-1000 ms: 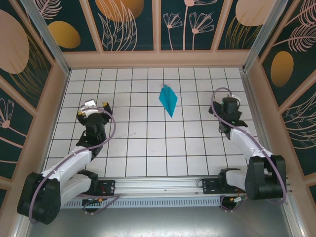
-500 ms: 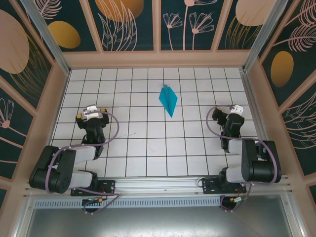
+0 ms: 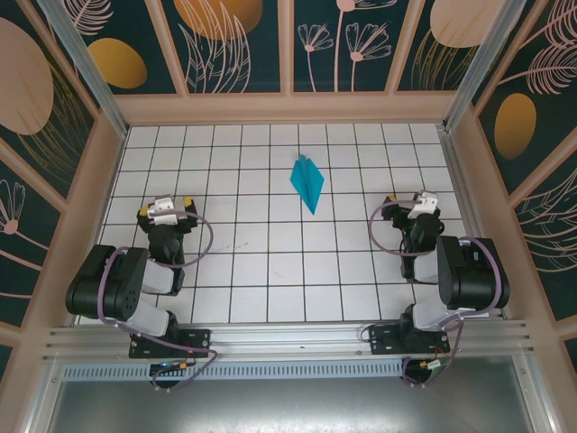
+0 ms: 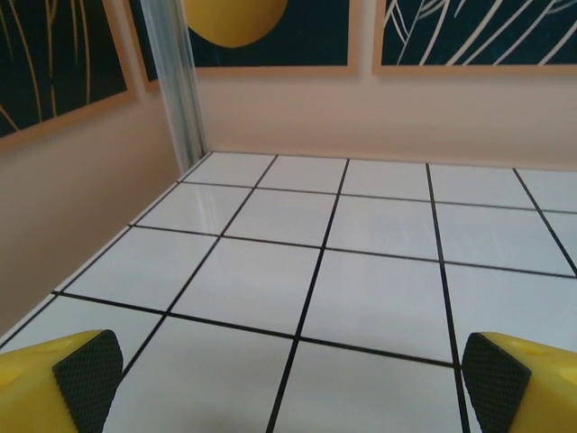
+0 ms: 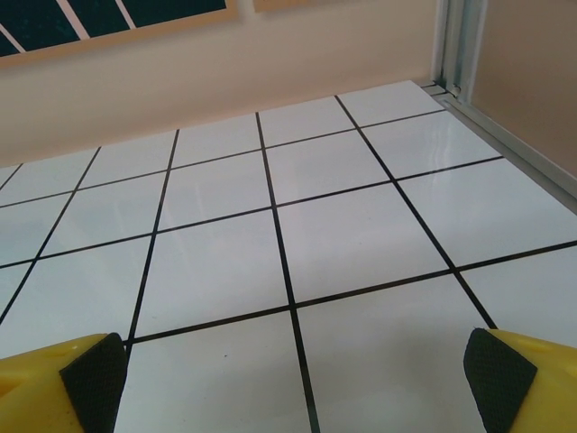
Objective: Fold a paper plane with a square sheet of paper (fold left side to right side)
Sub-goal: Reset both arms
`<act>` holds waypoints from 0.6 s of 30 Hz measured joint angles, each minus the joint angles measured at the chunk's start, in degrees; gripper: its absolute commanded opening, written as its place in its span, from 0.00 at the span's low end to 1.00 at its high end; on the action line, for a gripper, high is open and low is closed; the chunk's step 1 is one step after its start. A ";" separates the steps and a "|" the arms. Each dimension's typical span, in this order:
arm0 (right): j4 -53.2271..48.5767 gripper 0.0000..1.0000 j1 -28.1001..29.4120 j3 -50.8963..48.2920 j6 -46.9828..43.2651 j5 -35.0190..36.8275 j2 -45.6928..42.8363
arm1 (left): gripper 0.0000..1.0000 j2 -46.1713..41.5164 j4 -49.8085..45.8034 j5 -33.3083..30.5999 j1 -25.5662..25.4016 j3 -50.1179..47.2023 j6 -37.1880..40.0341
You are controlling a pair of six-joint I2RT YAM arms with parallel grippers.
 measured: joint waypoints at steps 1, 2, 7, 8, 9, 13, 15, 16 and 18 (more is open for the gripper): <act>0.13 0.99 0.00 0.00 -0.02 0.00 0.00 | 0.99 0.04 -0.07 0.31 0.13 0.28 -0.26; 0.33 0.99 0.02 0.00 -0.02 0.02 0.00 | 0.99 0.04 -0.28 0.39 0.31 0.83 -0.59; 0.33 0.99 1.07 0.13 -0.85 0.04 0.00 | 0.99 0.04 -0.48 0.15 1.09 2.56 -2.05; 0.33 0.99 1.20 0.22 -1.09 0.00 0.00 | 0.99 0.04 -0.59 0.04 1.11 2.56 -2.29; 0.33 0.99 1.29 0.33 -1.33 -0.09 0.00 | 0.99 0.04 -0.70 0.02 1.14 2.56 -2.43; 0.33 0.99 1.29 0.52 -1.51 -0.17 0.00 | 0.99 0.04 -0.72 -0.17 1.14 2.56 -2.80; 0.33 0.99 1.29 0.52 -1.51 -0.17 0.00 | 0.99 0.04 -0.72 -0.17 1.14 2.56 -2.84; 0.33 0.99 1.29 0.52 -1.51 -0.17 0.00 | 0.99 0.04 -0.72 -0.17 1.14 2.56 -2.84; 0.33 0.99 1.29 0.52 -1.51 -0.17 0.00 | 0.98 0.04 -0.72 -0.17 1.14 2.56 -2.84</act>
